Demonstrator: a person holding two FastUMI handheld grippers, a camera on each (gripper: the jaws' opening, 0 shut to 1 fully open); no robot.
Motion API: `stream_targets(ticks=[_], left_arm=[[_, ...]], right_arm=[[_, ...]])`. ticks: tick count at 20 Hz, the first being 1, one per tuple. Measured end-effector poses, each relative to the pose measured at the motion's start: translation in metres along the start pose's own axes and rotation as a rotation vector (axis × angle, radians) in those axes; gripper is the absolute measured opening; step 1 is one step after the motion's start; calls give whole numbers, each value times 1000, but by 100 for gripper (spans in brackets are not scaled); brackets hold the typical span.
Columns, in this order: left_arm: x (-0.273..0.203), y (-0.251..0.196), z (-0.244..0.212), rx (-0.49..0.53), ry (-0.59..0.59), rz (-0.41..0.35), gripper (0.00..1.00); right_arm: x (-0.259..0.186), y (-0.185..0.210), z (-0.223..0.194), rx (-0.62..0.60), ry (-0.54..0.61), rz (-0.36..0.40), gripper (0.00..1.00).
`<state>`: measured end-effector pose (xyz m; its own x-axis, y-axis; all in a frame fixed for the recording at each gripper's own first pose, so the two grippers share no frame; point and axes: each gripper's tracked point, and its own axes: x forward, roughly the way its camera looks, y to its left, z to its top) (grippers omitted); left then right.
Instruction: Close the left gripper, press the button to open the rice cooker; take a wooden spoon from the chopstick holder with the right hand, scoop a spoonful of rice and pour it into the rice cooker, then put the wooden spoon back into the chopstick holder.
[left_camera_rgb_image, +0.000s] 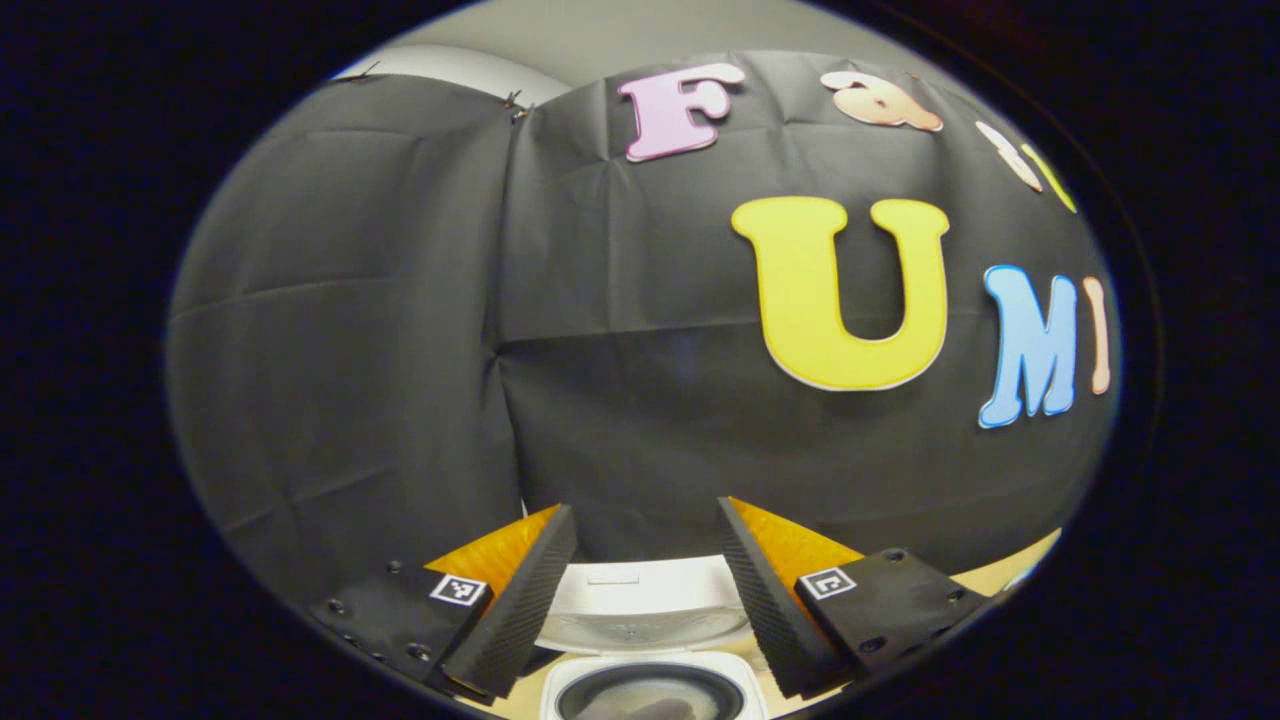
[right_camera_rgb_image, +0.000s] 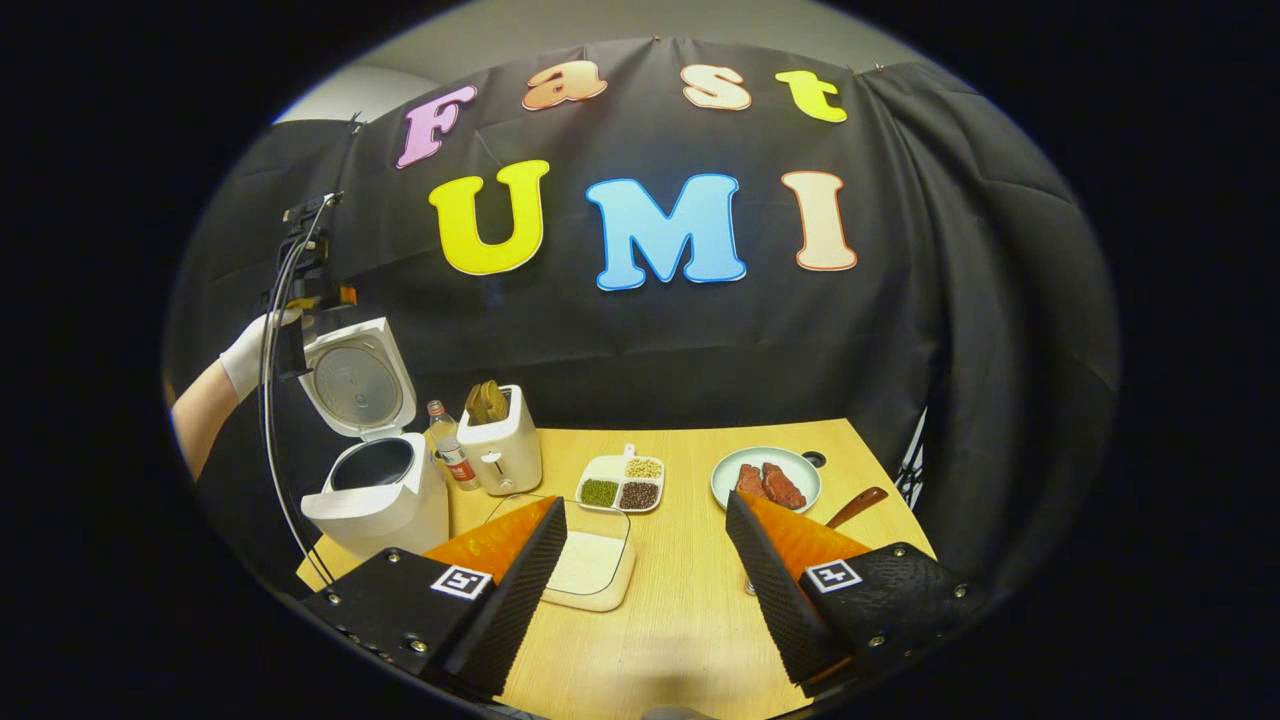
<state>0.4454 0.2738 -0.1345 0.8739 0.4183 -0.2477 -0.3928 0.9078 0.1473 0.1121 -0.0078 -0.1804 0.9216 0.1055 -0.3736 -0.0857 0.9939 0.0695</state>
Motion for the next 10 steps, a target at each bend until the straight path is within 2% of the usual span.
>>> stream_targets(ticks=[4,7,8,10], left_arm=[[28,3,-23,25,53,28,95],[34,1,-23,32,52,24,95],[34,0,-23,18,51,15,97],[34,1,-27,-14,67,-3,95]], right_arm=[[3,-3,-6,-4,18,-6,98],[5,-1,-12,5,38,-2,98],[6,0,-13,13,45,2,98],[6,4,-15,26,52,14,98]])
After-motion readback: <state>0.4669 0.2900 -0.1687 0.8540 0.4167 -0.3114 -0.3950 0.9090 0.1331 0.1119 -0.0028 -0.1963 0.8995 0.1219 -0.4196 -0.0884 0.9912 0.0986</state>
